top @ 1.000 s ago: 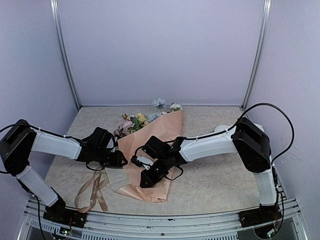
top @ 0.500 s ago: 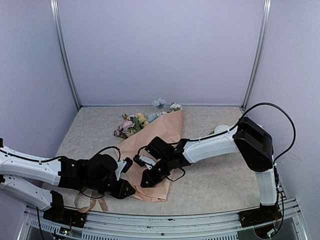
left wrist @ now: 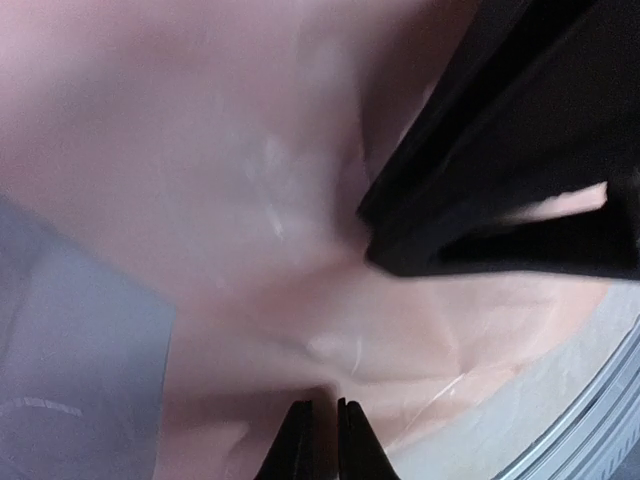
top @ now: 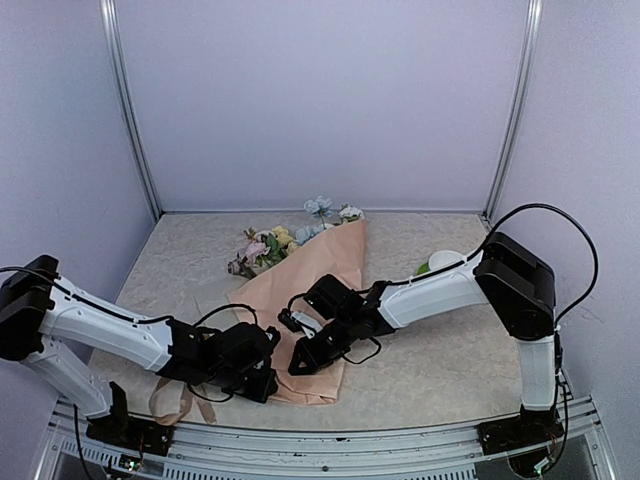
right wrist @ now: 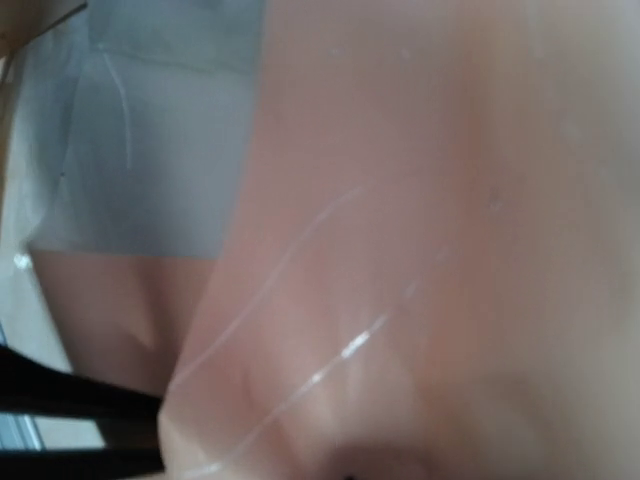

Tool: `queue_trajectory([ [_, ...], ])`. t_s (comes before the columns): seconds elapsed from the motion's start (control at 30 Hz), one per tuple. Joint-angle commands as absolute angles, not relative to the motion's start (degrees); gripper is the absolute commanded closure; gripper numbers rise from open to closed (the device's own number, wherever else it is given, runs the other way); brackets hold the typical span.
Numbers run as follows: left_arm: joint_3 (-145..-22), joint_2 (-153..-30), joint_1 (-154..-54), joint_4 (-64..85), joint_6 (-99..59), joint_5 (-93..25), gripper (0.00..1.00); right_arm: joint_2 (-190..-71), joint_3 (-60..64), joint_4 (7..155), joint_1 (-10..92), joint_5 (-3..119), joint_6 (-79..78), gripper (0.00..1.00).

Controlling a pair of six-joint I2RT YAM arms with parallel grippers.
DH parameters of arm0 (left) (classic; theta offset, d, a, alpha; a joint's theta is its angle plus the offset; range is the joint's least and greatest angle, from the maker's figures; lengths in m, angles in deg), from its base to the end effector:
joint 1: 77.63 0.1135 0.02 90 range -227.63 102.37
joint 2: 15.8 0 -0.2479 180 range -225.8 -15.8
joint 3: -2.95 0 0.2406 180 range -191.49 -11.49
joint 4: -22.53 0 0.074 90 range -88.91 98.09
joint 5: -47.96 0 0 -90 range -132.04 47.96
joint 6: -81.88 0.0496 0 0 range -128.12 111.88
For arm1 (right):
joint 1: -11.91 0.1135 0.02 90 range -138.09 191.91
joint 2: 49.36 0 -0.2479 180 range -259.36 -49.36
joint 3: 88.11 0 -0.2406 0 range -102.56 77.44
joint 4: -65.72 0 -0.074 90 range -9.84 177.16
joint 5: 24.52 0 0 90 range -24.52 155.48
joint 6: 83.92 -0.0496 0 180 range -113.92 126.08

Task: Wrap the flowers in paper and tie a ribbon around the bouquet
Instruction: Press the fold line on the 2/3-folded wrapping paper.

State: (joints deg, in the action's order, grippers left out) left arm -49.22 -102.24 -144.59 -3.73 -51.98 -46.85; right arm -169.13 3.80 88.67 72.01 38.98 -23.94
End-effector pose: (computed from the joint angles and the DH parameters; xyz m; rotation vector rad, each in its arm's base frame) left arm 0.1072 -0.2415 0.1180 0.5178 2.6846 -0.5267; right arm 0.1884 0.3720 0.1058 -0.9352 2.6655 1.1043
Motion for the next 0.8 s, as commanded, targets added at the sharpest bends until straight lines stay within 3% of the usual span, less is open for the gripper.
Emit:
queue_trajectory([
  [0.0,-42.0,-99.0,-147.7,-8.7,-62.2,-46.0,0.89,-170.2,5.8,94.4,71.9,42.2,-24.4,0.88],
  [0.37,-35.0,-84.8,-145.4,-22.2,-73.0,-50.8,0.83,-169.9,6.0,94.2,72.6,43.6,-22.7,0.87],
  [0.47,-36.4,-82.7,-144.9,-22.8,-73.8,-50.9,0.69,-169.9,6.1,94.3,72.7,43.9,-22.0,0.87],
  [0.63,-34.6,-79.0,-142.8,-10.6,-74.4,-46.0,0.33,-169.5,6.6,94.1,72.8,43.9,-21.1,0.87],
  [0.77,-28.3,-75.2,-141.2,3.4,-80.8,-44.0,0.28,-169.6,6.5,94.3,72.8,43.9,-20.6,0.87],
])
